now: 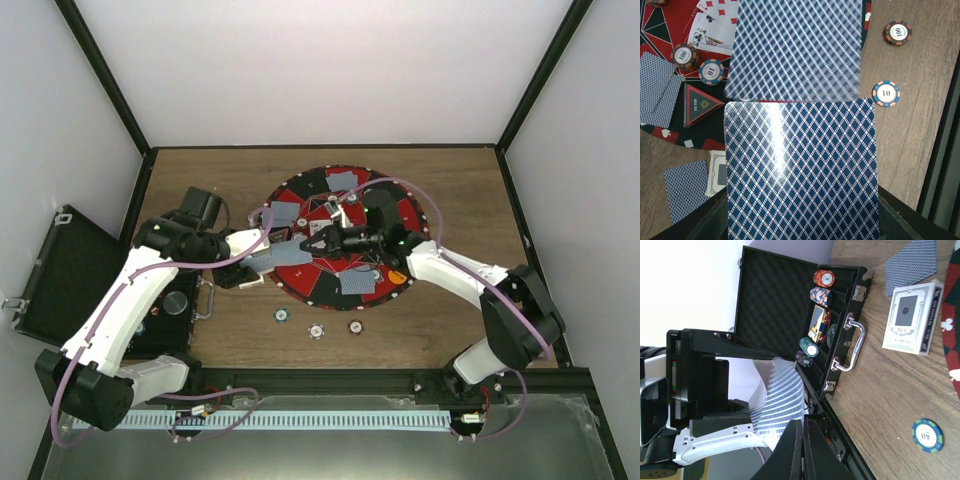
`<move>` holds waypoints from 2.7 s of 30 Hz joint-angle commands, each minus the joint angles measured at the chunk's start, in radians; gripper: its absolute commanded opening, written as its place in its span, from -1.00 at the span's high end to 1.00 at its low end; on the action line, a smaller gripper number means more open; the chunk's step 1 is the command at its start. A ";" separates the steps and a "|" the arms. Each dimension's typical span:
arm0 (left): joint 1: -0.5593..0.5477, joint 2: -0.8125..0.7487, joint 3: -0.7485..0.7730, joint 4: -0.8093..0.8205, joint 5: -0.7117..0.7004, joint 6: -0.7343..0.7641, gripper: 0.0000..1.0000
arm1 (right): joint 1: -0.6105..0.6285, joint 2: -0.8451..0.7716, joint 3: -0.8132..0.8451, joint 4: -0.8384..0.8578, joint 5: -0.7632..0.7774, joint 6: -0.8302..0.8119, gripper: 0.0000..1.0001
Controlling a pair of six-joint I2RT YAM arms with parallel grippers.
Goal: Distribute texas hold em gaming equipment
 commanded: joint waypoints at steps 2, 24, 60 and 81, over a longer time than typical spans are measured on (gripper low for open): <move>-0.005 -0.009 0.004 0.018 0.022 0.008 0.87 | -0.092 -0.062 -0.024 -0.004 -0.052 -0.008 0.99; -0.004 -0.006 -0.006 0.011 0.003 0.020 0.88 | -0.481 0.418 0.446 -0.591 0.301 -0.528 0.99; -0.005 -0.014 0.004 0.007 0.018 0.020 0.88 | -0.223 0.160 0.403 -0.564 0.348 -0.453 -0.81; -0.006 0.005 0.008 0.020 0.029 0.011 0.88 | 0.124 0.095 0.153 -0.056 0.035 -0.097 -0.85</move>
